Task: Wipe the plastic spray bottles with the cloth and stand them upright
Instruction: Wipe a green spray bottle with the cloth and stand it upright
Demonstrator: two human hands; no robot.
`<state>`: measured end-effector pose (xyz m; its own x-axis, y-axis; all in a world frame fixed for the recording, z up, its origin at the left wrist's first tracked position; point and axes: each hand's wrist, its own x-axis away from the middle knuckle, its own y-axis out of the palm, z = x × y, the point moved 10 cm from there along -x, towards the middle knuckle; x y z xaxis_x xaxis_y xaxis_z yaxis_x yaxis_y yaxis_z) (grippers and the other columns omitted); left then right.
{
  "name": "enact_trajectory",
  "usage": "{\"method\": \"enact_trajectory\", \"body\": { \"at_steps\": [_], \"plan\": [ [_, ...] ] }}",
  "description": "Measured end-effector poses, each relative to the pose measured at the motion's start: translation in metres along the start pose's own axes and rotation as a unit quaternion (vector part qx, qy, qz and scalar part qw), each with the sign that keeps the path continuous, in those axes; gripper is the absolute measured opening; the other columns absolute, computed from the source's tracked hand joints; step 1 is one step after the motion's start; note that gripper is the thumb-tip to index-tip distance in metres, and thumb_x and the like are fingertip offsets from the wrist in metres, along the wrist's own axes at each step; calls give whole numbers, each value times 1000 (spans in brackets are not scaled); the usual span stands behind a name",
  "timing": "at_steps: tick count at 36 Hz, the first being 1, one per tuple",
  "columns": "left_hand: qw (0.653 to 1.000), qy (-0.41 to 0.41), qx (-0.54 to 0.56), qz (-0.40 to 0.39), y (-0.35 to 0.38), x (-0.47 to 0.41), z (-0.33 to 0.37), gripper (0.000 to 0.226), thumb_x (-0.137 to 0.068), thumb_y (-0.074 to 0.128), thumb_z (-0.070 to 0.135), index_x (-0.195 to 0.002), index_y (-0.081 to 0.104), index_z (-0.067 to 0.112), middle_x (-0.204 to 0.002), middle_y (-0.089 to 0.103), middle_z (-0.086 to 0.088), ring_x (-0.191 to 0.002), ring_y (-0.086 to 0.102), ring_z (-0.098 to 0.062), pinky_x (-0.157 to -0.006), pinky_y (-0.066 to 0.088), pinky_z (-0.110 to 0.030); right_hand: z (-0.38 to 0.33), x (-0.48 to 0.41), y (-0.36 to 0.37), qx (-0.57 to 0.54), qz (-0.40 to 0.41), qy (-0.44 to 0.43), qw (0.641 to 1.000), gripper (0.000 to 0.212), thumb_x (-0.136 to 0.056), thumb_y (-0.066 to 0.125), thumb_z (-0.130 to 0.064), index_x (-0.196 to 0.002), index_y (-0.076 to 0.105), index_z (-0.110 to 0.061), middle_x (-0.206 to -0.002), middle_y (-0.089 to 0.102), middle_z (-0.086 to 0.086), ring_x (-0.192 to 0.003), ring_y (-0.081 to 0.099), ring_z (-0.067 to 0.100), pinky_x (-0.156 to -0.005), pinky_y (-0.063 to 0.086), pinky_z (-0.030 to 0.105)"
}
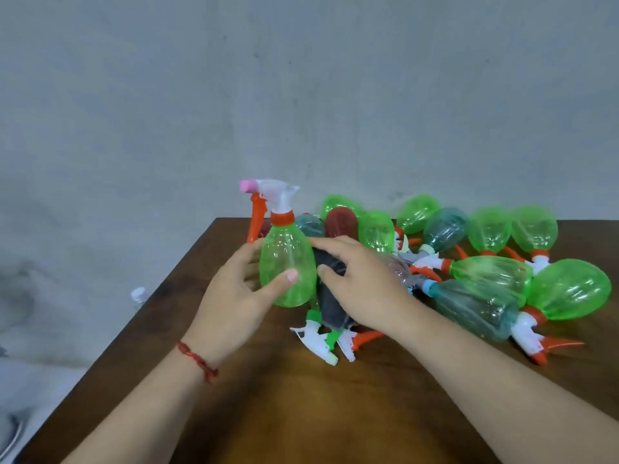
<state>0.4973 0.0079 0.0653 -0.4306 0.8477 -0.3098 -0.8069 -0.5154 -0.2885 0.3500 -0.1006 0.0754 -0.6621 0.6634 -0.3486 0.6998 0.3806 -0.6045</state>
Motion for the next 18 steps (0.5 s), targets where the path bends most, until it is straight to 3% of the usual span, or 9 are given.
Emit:
{"method": "enact_trajectory", "body": {
  "at_steps": [3,7,10,13,16,18],
  "plan": [
    [997,2,-64,54,-42,-11,-8,55,-86,87,51,-135,67,37,-125,75,19,-117,71,-5,-102,58,-37,-10,-25,20,-11,-17,13,1000,51,-100,67,-17,-144,62,-41,-137,65,-21,-126,58,-2,-112,46,28],
    [990,-24,-86,109,-89,-47,-35,50,-87,88,38,-132,69,30,-119,76,19,-108,70,8,-96,56,-18,-18,-56,29,-36,-14,17,999,48,-97,71,-17,-138,65,-40,-130,69,-22,-117,61,-9,-103,50,21],
    [984,-52,-121,118,-112,-87,-73,48,-90,87,30,-134,69,22,-114,75,17,-95,67,20,-84,50,-2,-14,-75,30,-86,-13,34,996,40,-96,74,-17,-127,69,-42,-121,71,-25,-109,66,-6,-95,55,24],
    [978,-83,-137,134,-125,-128,-114,58,-91,86,33,-142,61,18,-122,72,10,-105,70,-2,-91,55,-19,-5,-90,31,-91,-15,36,995,37,-95,77,-20,-122,70,-43,-120,72,-25,-111,66,-8,-95,54,24],
    [971,-107,-151,149,-130,-166,-149,62,-93,84,34,-144,53,18,-125,65,6,-110,65,-16,-85,52,-22,4,-101,30,-105,-22,38,994,36,-95,77,-17,-121,71,-42,-120,73,-24,-105,68,-11,-86,56,15],
    [969,-117,-161,145,-128,-189,-172,64,-93,83,39,-145,52,19,-131,68,2,-116,67,-20,-98,56,-34,12,-106,30,-119,-28,43,992,37,-96,76,-15,-124,71,-39,-121,72,-22,-103,68,-13,-77,53,7]
  ]
}}
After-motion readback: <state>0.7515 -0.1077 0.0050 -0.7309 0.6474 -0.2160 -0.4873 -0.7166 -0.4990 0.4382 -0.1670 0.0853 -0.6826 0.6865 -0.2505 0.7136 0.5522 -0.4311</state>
